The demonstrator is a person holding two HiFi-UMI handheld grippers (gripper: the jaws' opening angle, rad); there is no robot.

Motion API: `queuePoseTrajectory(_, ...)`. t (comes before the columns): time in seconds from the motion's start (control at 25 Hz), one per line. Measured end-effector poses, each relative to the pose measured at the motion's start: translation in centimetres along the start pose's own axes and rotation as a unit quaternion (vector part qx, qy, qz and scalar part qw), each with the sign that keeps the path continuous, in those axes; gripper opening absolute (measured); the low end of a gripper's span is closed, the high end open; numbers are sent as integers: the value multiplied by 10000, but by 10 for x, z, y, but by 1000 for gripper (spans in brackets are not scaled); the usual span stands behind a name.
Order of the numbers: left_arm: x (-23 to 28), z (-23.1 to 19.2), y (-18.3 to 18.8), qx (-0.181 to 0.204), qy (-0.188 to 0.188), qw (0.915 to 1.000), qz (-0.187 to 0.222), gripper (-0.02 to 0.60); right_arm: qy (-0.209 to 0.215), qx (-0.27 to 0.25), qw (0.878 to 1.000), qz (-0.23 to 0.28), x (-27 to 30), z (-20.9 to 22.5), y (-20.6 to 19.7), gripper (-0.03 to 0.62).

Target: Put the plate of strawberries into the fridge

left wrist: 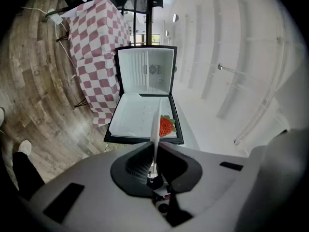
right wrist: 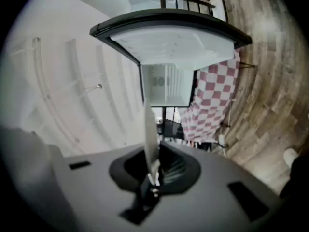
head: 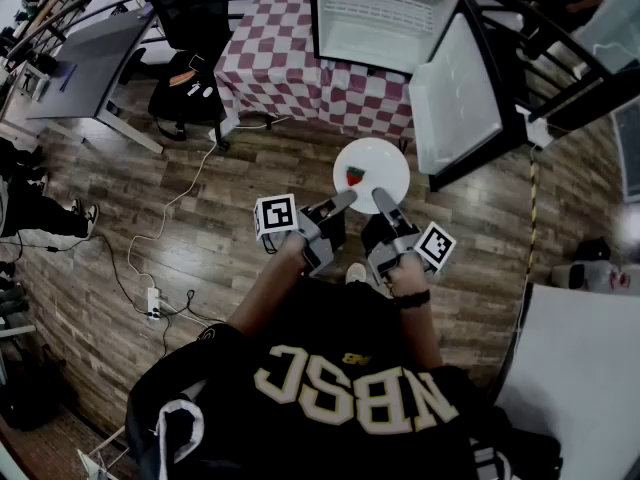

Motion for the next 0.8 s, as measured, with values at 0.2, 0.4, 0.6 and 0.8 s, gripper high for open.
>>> queuePoseTrajectory(0.2, 12, 1, -16, -4, -11, 10000, 35, 29, 2, -23, 10000, -33, -13, 1, 14, 43)
queuePoseTrajectory(0.4, 28, 2, -31, 10, -80, 9998, 172, 29, 93, -137, 9997, -175, -22, -4, 35, 43)
queuePoseTrajectory(0.6, 42, 4, -52, 36, -102, 9995, 310, 29, 269, -50, 9992, -300, -37, -5, 53, 43)
queuePoseTrajectory(0.8, 50, 1, -64, 34, 7, 9988, 481, 28, 315, -408, 9971, -563, -45, -6, 66, 43)
Point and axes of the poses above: the fingertips, and each gripper's own axes: x forward along the fingers, z to its right, y out of its top, the point moved 6 cm from there along -x, backward along the fingers, and after that the axes turned 6 degrees about z, right-handed, at the moved point
